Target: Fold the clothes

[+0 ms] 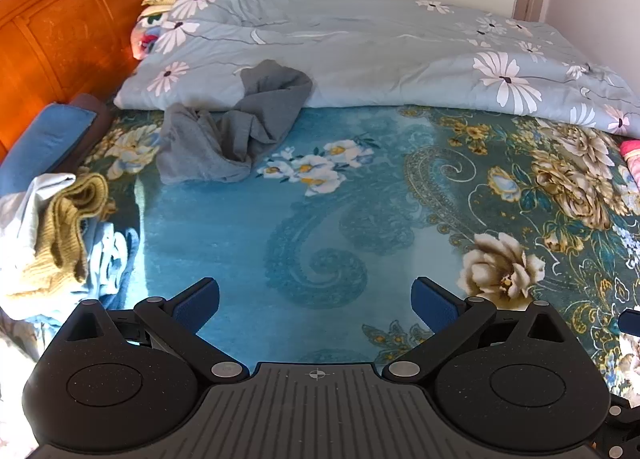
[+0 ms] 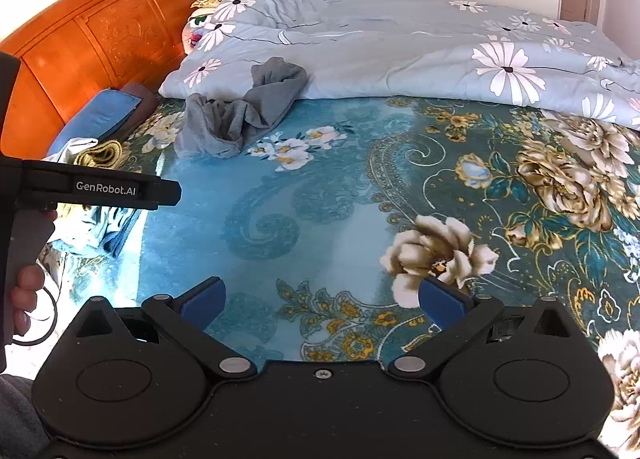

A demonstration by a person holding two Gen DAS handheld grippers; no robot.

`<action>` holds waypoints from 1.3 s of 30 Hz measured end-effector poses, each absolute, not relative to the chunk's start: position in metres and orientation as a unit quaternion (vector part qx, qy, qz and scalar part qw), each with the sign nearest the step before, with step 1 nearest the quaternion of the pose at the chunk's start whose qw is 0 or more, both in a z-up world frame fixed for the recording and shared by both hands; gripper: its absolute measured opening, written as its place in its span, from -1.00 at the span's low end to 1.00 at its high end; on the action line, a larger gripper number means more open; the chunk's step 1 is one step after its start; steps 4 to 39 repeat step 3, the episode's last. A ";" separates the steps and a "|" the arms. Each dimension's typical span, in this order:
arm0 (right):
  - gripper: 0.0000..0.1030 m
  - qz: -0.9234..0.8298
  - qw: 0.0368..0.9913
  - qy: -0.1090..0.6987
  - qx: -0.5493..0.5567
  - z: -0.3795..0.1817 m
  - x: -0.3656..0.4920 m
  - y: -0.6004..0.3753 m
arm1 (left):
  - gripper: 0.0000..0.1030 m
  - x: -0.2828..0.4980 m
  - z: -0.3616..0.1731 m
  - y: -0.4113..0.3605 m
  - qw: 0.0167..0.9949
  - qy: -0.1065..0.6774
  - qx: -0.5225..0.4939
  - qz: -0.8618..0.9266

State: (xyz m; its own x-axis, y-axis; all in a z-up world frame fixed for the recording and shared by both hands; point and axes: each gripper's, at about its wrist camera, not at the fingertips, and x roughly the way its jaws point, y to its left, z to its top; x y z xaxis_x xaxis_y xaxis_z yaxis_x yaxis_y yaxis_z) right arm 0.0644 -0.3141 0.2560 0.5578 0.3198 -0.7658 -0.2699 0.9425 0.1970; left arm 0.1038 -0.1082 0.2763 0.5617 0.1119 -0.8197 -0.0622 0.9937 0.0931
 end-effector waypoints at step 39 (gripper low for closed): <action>0.98 0.166 0.881 0.442 0.029 0.255 0.066 -0.312 | 1.00 0.106 0.276 -0.106 0.883 0.465 0.025 0.048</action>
